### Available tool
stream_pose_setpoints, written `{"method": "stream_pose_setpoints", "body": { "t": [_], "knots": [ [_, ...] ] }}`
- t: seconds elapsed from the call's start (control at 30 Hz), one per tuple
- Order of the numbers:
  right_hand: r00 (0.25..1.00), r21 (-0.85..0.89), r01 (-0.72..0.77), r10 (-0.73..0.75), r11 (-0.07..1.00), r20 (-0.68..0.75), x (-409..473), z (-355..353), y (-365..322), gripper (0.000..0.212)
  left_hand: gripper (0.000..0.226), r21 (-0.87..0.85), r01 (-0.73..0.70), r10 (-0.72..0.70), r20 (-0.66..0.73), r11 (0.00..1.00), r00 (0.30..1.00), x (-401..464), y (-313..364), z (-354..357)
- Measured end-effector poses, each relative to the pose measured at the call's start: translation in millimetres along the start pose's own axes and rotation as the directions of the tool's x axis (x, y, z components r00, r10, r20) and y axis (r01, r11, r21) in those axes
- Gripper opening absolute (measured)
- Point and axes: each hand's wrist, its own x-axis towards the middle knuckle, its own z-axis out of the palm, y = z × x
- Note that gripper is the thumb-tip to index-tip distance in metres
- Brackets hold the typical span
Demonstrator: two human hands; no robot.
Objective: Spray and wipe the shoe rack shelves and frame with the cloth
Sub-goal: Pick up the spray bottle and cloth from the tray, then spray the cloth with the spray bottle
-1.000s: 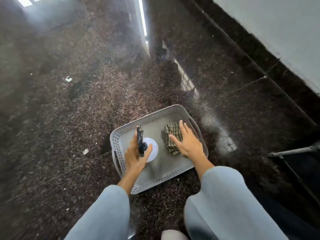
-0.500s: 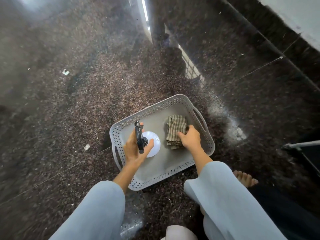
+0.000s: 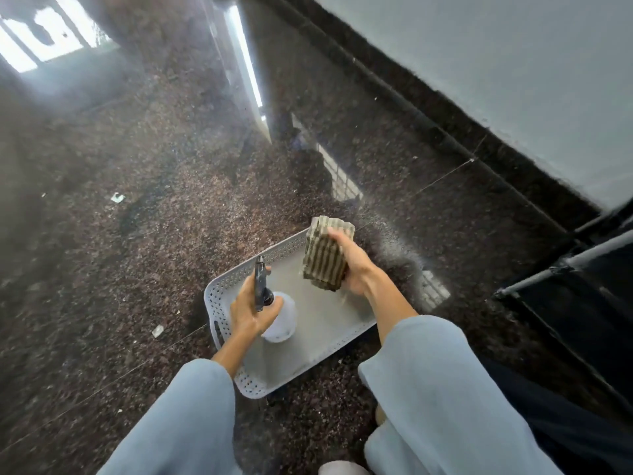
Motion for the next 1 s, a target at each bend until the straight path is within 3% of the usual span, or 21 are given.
{"method": "stream_pose_setpoints", "body": {
  "t": [0.1, 0.2, 0.33, 0.4, 0.5, 0.67, 1.0],
  "knots": [
    [0.993, 0.030, 0.122, -0.121, 0.992, -0.017, -23, 1, -24, 0.051, 0.047, 0.018, -0.099, 0.098, 0.072, 0.995, 0.993, -2, 20, -13],
    [0.974, 0.016, 0.216, -0.214, 0.976, -0.079, -48, -4, -42, 0.050, 0.050, -0.008, -0.288, 0.287, 0.130, 0.958, 0.949, -8, 57, -27],
    [0.947, 0.066, 0.311, -0.303, 0.948, -0.106, -88, -17, -63, 0.029, 0.064, -0.162, -0.565, 0.585, 0.139, 0.809, 0.799, -22, 127, -38],
    [0.929, 0.106, 0.357, -0.340, 0.928, -0.145, -111, -28, -75, 0.033, 0.064, -0.240, -0.640, 0.678, 0.144, 0.730, 0.720, -30, 161, -43],
    [0.891, 0.165, 0.432, -0.392, 0.887, -0.228, -144, -48, -92, 0.048, 0.055, -0.339, -0.643, 0.718, 0.175, 0.687, 0.674, -45, 203, -47],
    [0.817, 0.309, 0.567, -0.474, 0.763, -0.329, -203, -85, -118, 0.047, 0.054, -0.382, -0.675, 0.776, 0.290, 0.631, 0.561, -68, 256, -38],
    [0.641, 0.202, 0.748, -0.607, 0.633, -0.471, -358, -165, -130, 0.049, 0.046, -0.520, -0.674, 0.841, 0.439, 0.525, 0.316, -167, 374, 18]
  ]
}}
